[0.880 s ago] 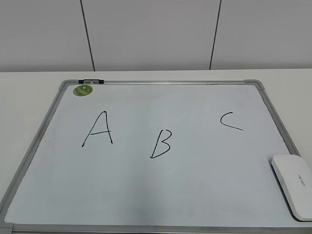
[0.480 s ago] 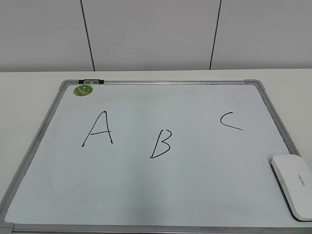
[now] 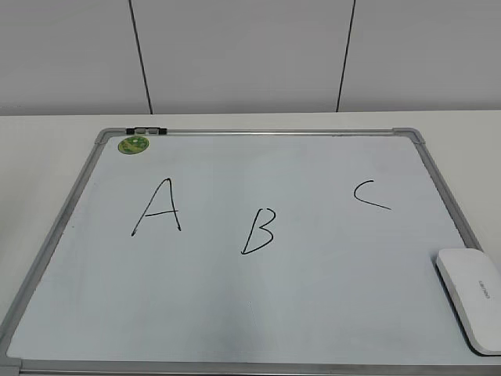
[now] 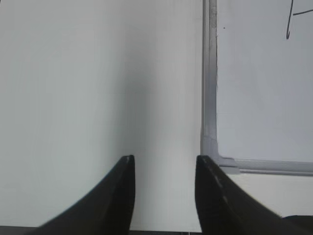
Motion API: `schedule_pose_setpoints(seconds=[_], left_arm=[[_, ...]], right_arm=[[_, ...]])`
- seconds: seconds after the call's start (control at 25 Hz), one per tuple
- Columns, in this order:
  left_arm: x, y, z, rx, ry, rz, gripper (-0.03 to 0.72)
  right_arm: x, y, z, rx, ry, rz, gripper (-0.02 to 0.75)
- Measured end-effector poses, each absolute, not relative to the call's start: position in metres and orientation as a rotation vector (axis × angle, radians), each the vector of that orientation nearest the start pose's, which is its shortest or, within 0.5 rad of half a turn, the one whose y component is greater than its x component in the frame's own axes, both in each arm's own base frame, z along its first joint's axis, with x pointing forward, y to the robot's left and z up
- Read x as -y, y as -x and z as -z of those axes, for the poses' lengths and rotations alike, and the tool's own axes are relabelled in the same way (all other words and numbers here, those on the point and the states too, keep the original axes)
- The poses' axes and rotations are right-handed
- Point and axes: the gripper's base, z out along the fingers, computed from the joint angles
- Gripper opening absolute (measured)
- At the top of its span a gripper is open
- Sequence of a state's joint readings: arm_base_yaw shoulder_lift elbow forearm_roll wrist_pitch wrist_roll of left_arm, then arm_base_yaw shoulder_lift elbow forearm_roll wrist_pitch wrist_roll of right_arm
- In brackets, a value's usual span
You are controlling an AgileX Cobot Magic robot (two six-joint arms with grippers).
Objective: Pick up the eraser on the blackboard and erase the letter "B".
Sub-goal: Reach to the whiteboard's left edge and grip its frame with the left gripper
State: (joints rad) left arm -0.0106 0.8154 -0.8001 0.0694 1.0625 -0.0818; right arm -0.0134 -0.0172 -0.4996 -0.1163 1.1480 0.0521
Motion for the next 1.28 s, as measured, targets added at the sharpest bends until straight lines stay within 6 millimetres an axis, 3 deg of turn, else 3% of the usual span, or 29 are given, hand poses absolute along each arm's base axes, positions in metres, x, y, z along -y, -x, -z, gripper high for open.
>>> schedule_pose_setpoints(seconds=[0.36,0.8,1.04,1.28], left_arm=[[-0.003,-0.239,-0.332,-2.664,0.067,-0.067,0.310],[0.001,-0.351,-0.307,-2.794,0.018,-0.032,0.310],[0.007,-0.382,-0.270,-2.890,-0.010,0.052,0.310],[0.009,-0.399,-0.226,-2.995,-0.040,0.073,0.310]], right_arm=[[0.009,0.012,-0.271,-2.109,-0.082,0.117,0.554],[0.009,0.012,-0.271,-2.109,-0.082,0.117,0.554],[0.009,0.012,-0.271,-2.109,-0.082,0.117,0.554],[0.009,0.012,-0.271,-2.109,-0.082,0.117,0.554]])
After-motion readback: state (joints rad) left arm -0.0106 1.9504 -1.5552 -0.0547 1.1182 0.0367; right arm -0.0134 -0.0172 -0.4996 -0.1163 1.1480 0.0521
